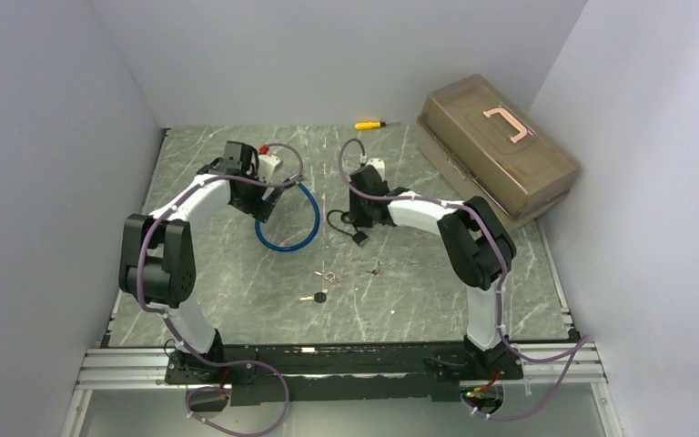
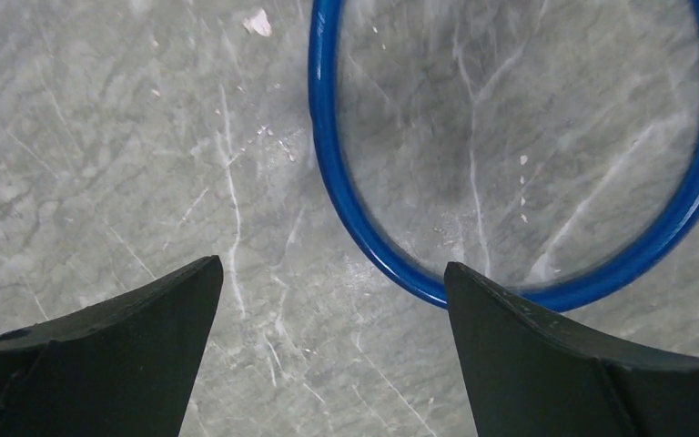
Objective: Unlock with the key
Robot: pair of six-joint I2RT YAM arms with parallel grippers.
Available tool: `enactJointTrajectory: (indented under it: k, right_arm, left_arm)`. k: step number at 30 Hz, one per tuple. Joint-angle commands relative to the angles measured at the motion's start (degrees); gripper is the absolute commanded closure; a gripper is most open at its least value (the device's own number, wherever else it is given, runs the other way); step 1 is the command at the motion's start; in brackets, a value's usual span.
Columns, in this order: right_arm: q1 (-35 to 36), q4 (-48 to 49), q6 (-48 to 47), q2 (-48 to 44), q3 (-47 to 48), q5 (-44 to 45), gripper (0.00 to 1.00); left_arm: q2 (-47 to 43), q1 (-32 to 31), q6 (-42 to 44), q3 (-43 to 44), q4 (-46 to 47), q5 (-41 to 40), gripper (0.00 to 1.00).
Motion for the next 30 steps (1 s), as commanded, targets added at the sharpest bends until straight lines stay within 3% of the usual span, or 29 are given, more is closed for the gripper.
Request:
enactJointTrajectory:
  k: [1, 7, 14, 24, 30]
  right_arm:
    - [3.81, -1.27, 6.43, -4.29, -6.66, 0.32, 0.49]
    - [7.93, -1.75, 9.1, -9.31, -12.36, 5.77, 0.48]
    - [7.67, -2.35, 9.2, -11.95, -15.23, 9.98, 0.42]
    - [2.75, -2.62, 7.09, -13.71, -13.89, 9.44, 0.33]
    - [5.57, -2.95, 5.61, -19.49, -15.39, 11.02, 0.17]
  left_arm:
    - [-2.14, -3.05, 3.28, -5.45, 4.42, -7.16, 0.01]
    - [-2.72, -7.09, 8.13, -12.3, 8.5, -13.68, 0.01]
    - [-3.77, -9.04, 10.32, -17.67, 10.51, -17.1, 0.01]
    - [-12.92, -10.85, 9.91, -25.59, 8.14, -14.01, 0.01]
    - [-16.69, -10.96, 6.57, -19.74, 0.06, -7.73, 0.01]
